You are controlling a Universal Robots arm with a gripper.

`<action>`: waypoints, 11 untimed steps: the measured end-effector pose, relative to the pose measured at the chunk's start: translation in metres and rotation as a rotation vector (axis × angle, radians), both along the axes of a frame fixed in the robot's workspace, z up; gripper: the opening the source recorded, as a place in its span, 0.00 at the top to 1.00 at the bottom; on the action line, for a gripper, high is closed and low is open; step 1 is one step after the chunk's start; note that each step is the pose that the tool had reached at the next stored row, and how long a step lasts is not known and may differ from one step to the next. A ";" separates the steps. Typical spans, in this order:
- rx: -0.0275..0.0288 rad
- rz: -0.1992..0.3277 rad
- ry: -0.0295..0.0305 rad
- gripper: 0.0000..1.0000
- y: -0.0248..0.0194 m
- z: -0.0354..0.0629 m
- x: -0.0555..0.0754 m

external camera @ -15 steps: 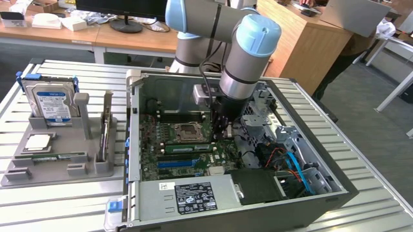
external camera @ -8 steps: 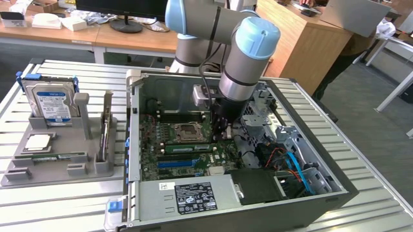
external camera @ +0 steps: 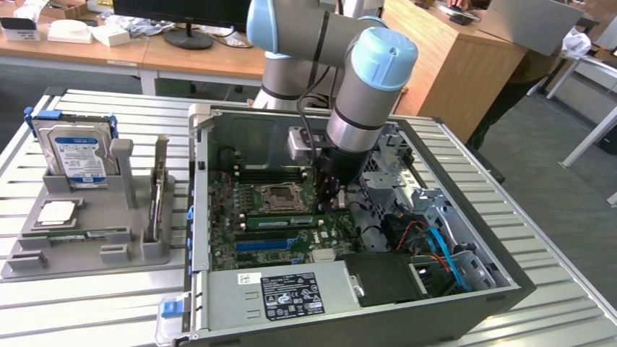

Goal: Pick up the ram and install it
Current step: 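Press down the ram until it locks into place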

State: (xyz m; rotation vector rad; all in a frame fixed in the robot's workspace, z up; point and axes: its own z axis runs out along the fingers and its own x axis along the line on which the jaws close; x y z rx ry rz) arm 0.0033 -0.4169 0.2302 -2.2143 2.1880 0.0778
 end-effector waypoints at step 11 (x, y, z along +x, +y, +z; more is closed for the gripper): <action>-0.0003 0.000 0.0001 0.90 -0.0001 -0.0030 0.000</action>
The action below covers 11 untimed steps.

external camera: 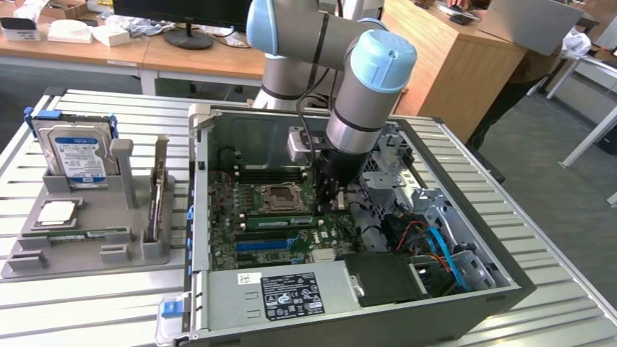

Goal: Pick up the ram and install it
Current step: 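Press down the ram until it locks into place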

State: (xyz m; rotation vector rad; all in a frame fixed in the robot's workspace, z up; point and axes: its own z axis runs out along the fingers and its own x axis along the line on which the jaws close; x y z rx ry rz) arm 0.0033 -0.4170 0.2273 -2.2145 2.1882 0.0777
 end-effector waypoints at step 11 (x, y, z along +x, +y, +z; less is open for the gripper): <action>0.0016 0.000 0.0000 0.90 0.0000 -0.0012 0.000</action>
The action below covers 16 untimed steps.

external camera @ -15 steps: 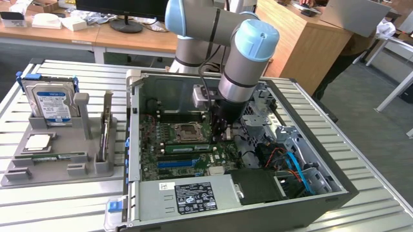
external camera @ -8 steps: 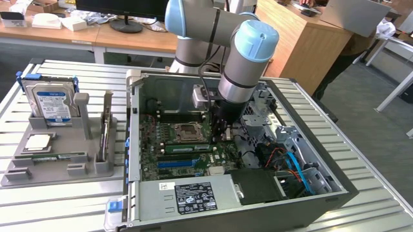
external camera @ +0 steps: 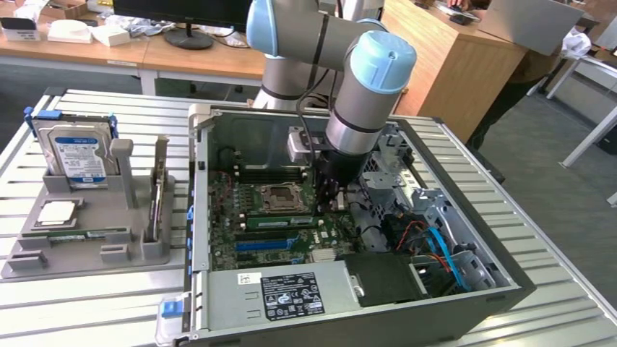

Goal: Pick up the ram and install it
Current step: 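Press down the ram until it locks into place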

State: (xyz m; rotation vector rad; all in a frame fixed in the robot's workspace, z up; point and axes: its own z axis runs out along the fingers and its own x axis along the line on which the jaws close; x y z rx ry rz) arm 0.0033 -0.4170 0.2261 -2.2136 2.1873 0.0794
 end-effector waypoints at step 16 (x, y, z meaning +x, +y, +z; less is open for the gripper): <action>0.0006 0.000 0.0000 0.90 0.0000 -0.0023 0.000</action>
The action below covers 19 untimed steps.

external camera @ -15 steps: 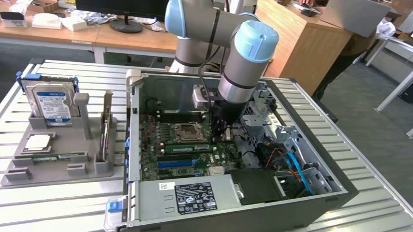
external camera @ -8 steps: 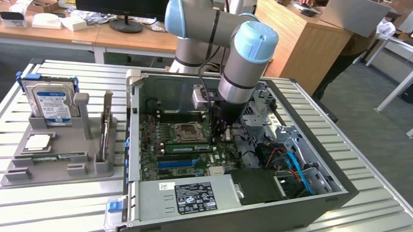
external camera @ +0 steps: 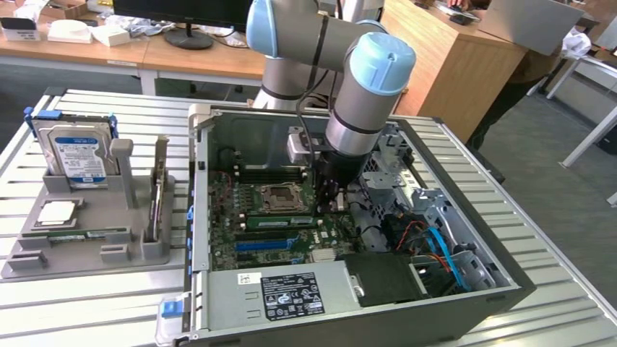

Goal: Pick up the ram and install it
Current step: 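Press down the ram until it locks into place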

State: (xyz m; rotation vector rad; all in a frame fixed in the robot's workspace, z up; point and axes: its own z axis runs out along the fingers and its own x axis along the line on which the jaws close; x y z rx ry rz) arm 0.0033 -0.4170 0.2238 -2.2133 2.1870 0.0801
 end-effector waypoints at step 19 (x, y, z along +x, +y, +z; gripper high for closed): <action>0.0008 0.000 0.0017 0.90 0.0000 0.0104 0.000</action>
